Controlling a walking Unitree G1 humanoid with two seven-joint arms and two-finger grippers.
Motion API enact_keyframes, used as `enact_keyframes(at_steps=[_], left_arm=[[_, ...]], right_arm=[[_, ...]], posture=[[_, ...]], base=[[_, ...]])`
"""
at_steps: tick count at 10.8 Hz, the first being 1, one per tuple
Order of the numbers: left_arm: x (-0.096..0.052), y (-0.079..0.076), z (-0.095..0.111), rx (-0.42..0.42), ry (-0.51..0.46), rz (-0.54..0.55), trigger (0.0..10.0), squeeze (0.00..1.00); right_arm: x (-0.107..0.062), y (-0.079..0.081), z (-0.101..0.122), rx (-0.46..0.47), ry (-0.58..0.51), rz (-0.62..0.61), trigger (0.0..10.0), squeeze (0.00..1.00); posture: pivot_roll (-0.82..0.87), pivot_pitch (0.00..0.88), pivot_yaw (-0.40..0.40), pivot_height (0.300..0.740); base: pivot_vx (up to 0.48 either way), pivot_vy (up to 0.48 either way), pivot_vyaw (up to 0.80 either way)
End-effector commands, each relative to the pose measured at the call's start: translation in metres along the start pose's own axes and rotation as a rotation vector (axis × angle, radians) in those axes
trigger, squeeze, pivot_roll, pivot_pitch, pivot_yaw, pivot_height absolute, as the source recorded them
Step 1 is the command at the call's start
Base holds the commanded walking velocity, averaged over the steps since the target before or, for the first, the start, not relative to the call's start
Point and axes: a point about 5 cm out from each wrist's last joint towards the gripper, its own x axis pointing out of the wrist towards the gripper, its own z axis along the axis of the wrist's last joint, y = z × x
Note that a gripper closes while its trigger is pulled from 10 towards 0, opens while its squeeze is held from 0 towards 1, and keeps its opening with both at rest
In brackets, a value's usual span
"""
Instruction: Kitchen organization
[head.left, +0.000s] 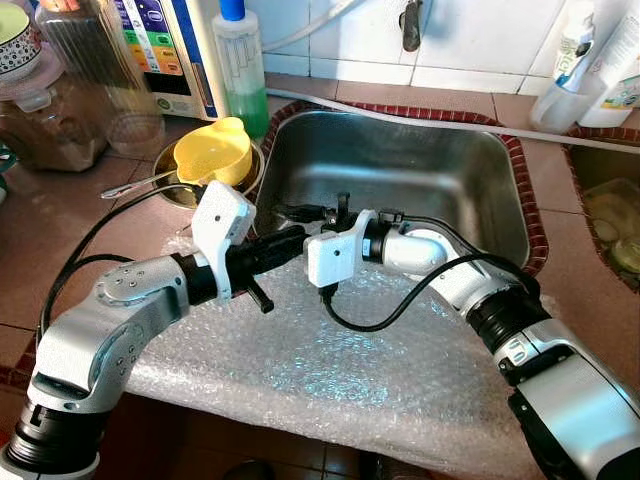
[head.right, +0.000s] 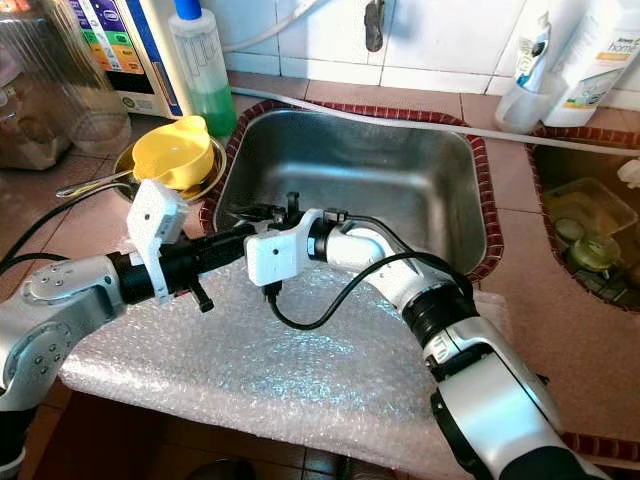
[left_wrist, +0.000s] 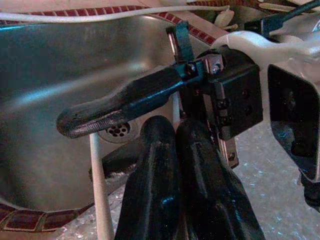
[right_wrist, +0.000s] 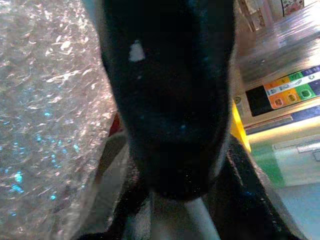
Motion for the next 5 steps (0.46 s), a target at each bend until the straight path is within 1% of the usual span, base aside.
enact_keyframes(at_steps=[1,2,3,5], left_arm=[[-0.0033,0.0026,0.0030,0.016,-0.004,0.013,10.0,0.00],[-0.0036,0.0021,0.0022,0.012,-0.001,0.009,10.0,0.37],[-0.0036,0.0023,0.0024,0.002,-0.003,0.010,10.0,1.00],[-0.0035,0.0019,0.0015,0.001,0.001,0.007,10.0,1.00]], right_arm=[[0.0020,-0.0034,0.0023,-0.010,-0.013,-0.001,0.0,0.00],[0.0024,-0.0033,0.0024,-0.009,-0.015,-0.003,0.0,0.00],[0.0027,-0.0037,0.0027,-0.008,-0.016,-0.006,0.0,0.00],[0.0029,-0.0031,0.0025,-0.007,-0.015,-0.007,0.0,0.00]], posture=[[-0.03,0.227,0.045,0.740],[-0.03,0.227,0.047,0.740],[-0.03,0.227,0.047,0.740],[-0.03,0.230,0.049,0.740]], base=[[0.000,0.000,0.00],[0.000,0.000,0.00],[0.000,0.000,0.00],[0.000,0.000,0.00]])
